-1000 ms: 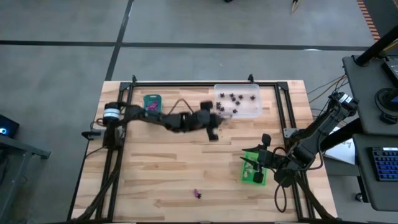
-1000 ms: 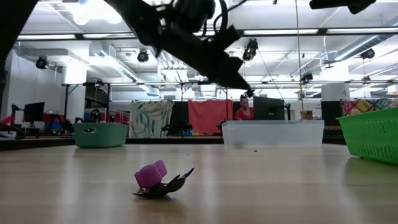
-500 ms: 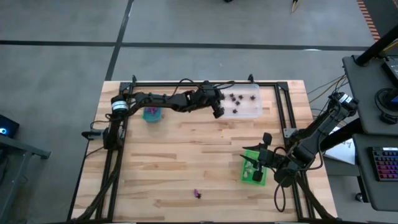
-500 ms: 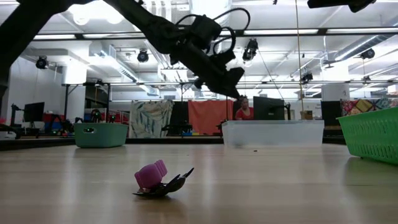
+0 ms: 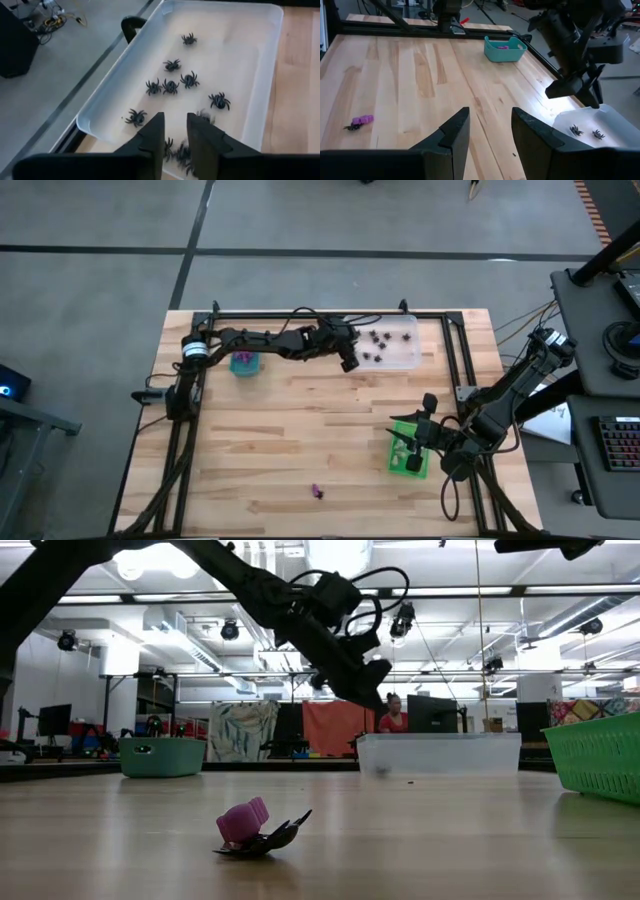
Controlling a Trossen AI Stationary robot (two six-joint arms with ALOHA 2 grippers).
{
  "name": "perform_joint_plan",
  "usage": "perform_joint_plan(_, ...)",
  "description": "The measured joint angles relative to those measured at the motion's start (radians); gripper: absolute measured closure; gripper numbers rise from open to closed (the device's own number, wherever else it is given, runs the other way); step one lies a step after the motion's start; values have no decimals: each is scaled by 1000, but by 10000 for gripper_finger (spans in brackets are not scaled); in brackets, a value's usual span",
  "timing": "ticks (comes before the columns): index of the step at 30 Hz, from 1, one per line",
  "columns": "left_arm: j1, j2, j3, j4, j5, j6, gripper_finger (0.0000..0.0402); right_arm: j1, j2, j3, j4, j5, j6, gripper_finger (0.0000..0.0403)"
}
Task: Sort Halloween decoration
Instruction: Put the purple skeleton toy into the blue bin
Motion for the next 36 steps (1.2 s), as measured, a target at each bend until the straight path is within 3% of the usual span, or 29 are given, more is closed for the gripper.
perform_joint_plan(9, -57, -45, 29, -95, 0, 18, 303, 0, 0, 0, 3, 0, 4, 266)
perform_joint_plan(23, -257, -179, 23, -372, -45, 40, 321, 0, 52, 0, 20, -1, 12, 266)
perform_joint_plan(28, -338, -193, 21, -518, -126, 10, 326, 0, 71, 0, 37, -2, 11, 266)
perform_joint_plan(32, -406, -194, 17, -611, -121, -2, 327, 0, 76, 0, 52, -4, 11, 266)
perform_joint_plan(36, -481, -195, -4, -678, -52, 22, 327, 0, 76, 0, 57, -9, 11, 266)
